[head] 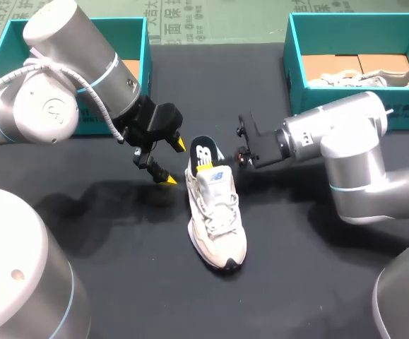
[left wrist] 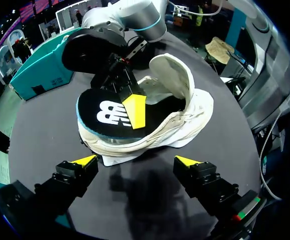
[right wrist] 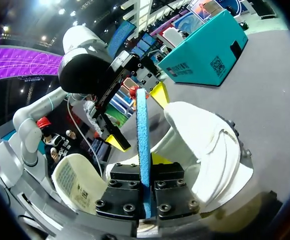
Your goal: Take the shoe out of the shoebox, open the shoe tongue, remove and reinsert the insole, then place the shoe into the shoebox
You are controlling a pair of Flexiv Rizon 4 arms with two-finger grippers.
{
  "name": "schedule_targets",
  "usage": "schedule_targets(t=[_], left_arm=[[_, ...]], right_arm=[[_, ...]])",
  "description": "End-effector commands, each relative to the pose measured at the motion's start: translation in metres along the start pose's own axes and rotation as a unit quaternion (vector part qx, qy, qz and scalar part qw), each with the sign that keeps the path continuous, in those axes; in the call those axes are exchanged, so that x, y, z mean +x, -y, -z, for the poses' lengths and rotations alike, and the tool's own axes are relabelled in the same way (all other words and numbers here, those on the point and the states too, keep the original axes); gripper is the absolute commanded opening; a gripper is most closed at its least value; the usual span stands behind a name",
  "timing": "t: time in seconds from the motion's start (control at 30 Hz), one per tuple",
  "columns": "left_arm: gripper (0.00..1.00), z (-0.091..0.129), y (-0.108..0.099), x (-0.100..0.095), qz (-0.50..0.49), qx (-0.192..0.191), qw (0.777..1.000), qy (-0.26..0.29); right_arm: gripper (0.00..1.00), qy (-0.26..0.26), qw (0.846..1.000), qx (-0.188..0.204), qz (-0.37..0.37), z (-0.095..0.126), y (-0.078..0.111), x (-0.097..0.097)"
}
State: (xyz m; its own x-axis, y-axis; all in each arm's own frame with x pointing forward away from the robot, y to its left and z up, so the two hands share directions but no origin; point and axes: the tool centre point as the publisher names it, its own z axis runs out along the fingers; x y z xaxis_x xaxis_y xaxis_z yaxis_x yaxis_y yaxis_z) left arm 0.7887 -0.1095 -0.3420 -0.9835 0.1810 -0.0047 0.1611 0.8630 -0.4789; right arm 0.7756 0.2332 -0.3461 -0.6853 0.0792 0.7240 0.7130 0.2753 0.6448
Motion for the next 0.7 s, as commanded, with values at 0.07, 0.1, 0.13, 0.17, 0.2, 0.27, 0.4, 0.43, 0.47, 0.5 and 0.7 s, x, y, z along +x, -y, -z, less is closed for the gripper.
schedule_targets(t=[0.07,0.1,0.13,0.17,0.2,0.27,0.4,0.43,0.47,0.5,0.7], left_arm=[[1.0,-0.001,0.0,0.001,0.0,-0.001,1.0,0.002],[1.0,-0.001,0.0,0.001,0.0,-0.001,1.0,0.002],[1.0,-0.001,0.0,0.001,0.0,-0.001,1.0,0.002],[1.0,-0.001,0.0,0.001,0.0,-0.001,1.0,0.002],[1.0,-0.001,0.0,0.001,0.0,-0.001,1.0,0.002],[1.0,-0.001,0.0,0.001,0.0,-0.001,1.0,0.002],[1.0,-0.001,0.0,0.001,0.0,-0.001,1.0,0.002],[1.0,-0.001,0.0,0.001,0.0,-0.001,1.0,0.002],[1.0,-0.001,0.0,0.001,0.0,-0.001,1.0,0.002],[1.0,-0.001,0.0,0.001,0.0,-0.001,1.0,0.002],[1.0,-0.001,0.0,0.001,0.0,-0.001,1.0,0.002]], right_arm=[[0.0,0.006,1.0,-0.008,-0.004,-0.003,0.011,0.005],[0.0,0.006,1.0,-0.008,-0.005,-0.004,0.011,0.005],[0.0,0.006,1.0,-0.009,-0.005,-0.004,0.011,0.006],[0.0,0.007,1.0,-0.009,-0.005,-0.004,0.011,0.006],[0.0,0.008,1.0,-0.01,-0.003,-0.004,0.009,0.007],[0.15,0.01,1.0,-0.01,0.004,-0.003,0.005,0.009],[0.41,0.013,1.0,-0.004,0.019,-0.002,-0.006,0.011],[0.43,0.014,1.0,-0.002,0.022,-0.002,-0.009,0.012],[0.44,0.015,1.0,0.001,0.026,-0.002,-0.012,0.012],[0.44,0.016,0.999,0.002,0.029,-0.002,-0.015,0.013],[0.42,0.021,0.999,0.009,0.043,0.002,-0.028,0.013]])
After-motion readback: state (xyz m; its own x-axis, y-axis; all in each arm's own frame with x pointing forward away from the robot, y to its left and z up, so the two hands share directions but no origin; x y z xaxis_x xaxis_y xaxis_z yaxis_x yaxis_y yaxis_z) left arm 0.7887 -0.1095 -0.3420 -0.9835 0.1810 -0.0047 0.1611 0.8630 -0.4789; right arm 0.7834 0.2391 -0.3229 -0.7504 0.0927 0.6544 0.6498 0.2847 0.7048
